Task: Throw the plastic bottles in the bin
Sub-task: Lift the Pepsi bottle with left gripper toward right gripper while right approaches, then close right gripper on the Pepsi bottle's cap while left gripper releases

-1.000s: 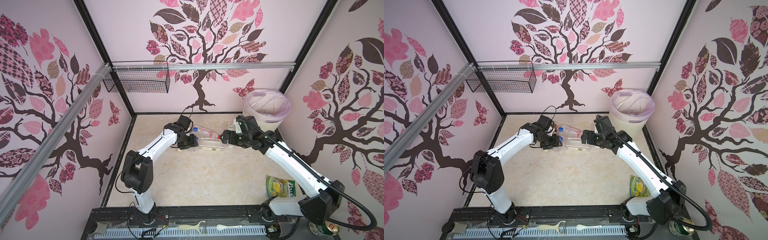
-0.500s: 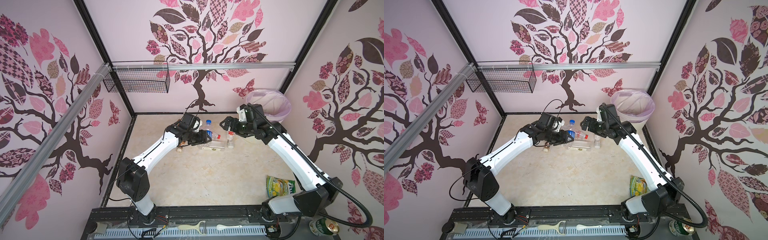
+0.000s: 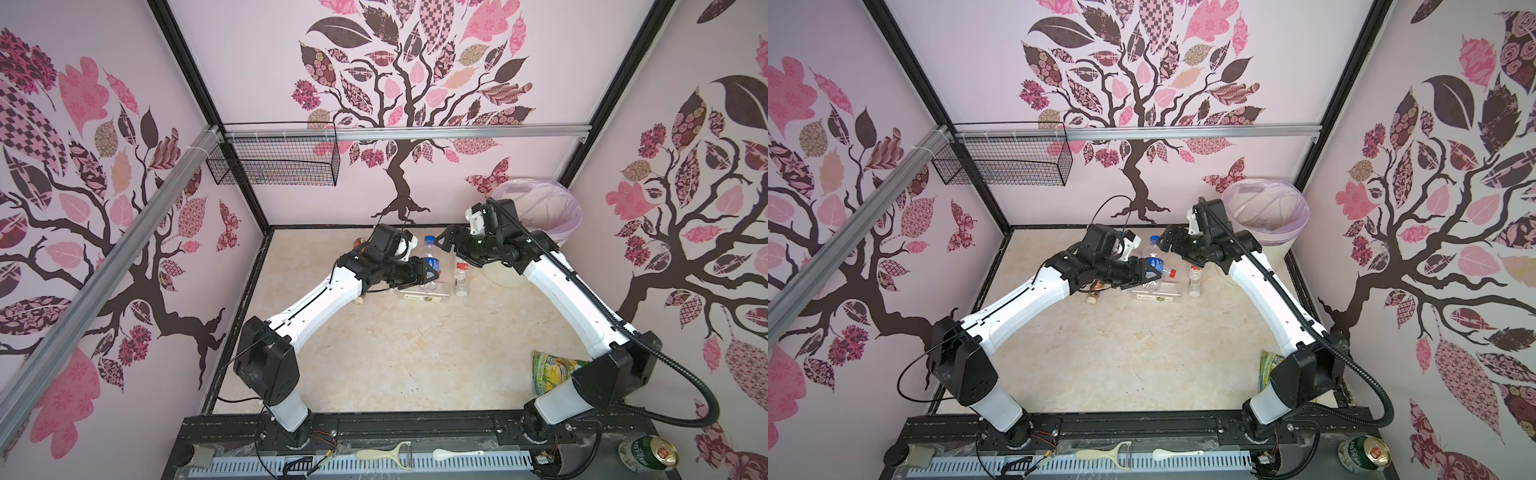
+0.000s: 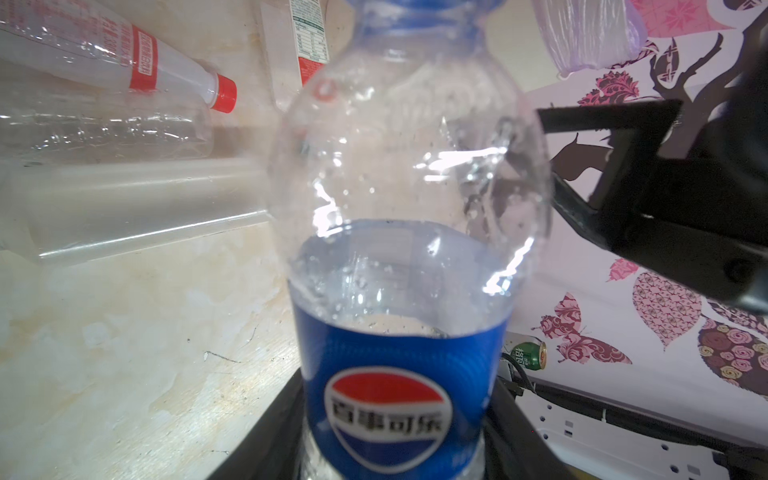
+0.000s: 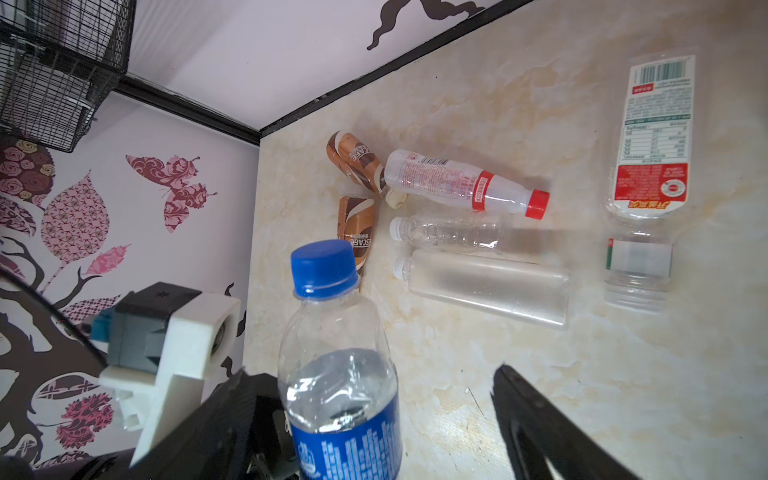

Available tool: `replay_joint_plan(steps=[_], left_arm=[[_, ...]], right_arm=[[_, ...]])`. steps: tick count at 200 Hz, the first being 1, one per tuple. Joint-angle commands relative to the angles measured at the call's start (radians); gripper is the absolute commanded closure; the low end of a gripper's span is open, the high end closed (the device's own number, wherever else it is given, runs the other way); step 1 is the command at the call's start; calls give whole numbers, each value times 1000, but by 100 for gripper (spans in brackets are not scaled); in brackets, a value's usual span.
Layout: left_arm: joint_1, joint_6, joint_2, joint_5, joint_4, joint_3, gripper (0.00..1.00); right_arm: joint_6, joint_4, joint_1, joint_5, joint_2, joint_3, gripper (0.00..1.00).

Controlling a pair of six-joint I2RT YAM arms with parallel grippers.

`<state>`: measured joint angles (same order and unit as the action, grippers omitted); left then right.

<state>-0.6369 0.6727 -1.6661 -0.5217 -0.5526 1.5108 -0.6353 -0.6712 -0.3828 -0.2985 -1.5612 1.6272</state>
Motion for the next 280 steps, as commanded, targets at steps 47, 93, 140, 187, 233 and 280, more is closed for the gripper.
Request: replay_joint_plan(steps=[47,93,140,187,233,280], left_arm=[[-39,21,38,10,48,20,44],[-40,28,35,9,57,21,44],[-41,48,29,8,79,17,44],[-40,58,25,20,80,16,40],[-40,101,20,61,35,74,27],[-33,207,-14,120,10,229,2]], right_arm=[[-26,2,14,-25,-92,68,19],[-30,16,22,-34,-128,92,37],[-30,18,22,-38,-142,107,60],[-28,12,24,-24,-137,113,76],[-35,26,49,2,-114,134,79],[13,8,120,75,-77,210,79]])
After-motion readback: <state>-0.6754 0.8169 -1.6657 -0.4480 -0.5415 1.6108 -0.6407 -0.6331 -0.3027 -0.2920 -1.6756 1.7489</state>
